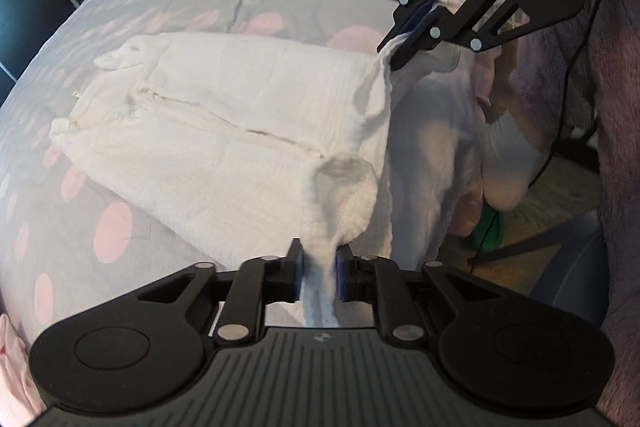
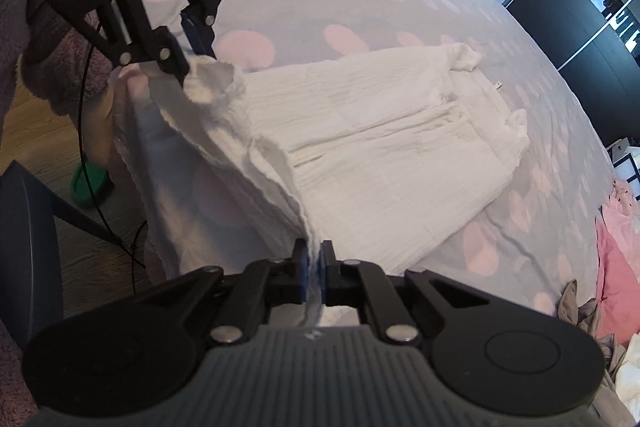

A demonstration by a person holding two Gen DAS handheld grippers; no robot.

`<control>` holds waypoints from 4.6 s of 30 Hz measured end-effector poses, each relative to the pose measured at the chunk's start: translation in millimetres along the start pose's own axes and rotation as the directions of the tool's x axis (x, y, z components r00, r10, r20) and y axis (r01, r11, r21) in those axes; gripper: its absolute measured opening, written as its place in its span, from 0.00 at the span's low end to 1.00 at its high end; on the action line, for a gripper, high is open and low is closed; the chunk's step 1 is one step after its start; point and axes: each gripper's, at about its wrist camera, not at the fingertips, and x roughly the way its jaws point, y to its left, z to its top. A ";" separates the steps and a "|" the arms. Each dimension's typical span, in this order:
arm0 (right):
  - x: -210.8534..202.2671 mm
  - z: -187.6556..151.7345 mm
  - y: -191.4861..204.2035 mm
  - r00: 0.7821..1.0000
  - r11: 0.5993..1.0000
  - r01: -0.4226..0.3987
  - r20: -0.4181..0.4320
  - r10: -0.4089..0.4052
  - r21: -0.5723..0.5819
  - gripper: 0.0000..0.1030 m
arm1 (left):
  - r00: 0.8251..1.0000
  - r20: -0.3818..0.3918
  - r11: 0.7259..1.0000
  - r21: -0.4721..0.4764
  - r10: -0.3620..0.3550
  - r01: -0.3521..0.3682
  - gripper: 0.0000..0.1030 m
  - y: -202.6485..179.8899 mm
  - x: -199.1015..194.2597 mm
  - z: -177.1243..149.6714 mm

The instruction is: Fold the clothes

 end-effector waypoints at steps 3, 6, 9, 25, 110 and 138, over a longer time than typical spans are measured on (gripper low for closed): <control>0.1 -2.8 -1.2 1.000 1.000 -0.005 0.004 0.005 0.006 0.07 | 0.999 0.022 1.000 -0.001 -0.029 0.029 0.41 -5.5 -0.7 -1.2; 4.5 -7.6 10.7 1.000 1.000 -0.006 0.007 0.006 0.012 0.07 | 0.999 0.031 0.999 0.032 0.015 -0.016 0.51 -23.4 5.3 -2.7; 0.1 -10.0 16.0 1.000 1.000 -0.008 0.010 0.008 0.019 0.07 | 0.997 0.029 0.994 0.076 0.072 -0.074 0.54 -41.1 12.9 -5.0; 13.5 -6.5 3.2 0.999 0.998 0.002 0.036 -0.004 0.059 0.07 | 0.950 0.014 0.929 0.203 0.312 -0.308 0.54 -87.2 49.3 -16.5; 138.1 -2.2 -148.9 0.996 0.677 -0.003 0.065 -0.066 0.736 0.15 | 0.990 0.118 0.830 -0.557 0.077 0.002 0.30 180.9 94.6 30.6; 125.2 -71.4 -157.3 0.993 0.327 -0.114 0.117 0.012 0.938 0.46 | 0.973 0.228 0.489 -0.854 0.041 0.179 0.57 196.3 90.2 -40.6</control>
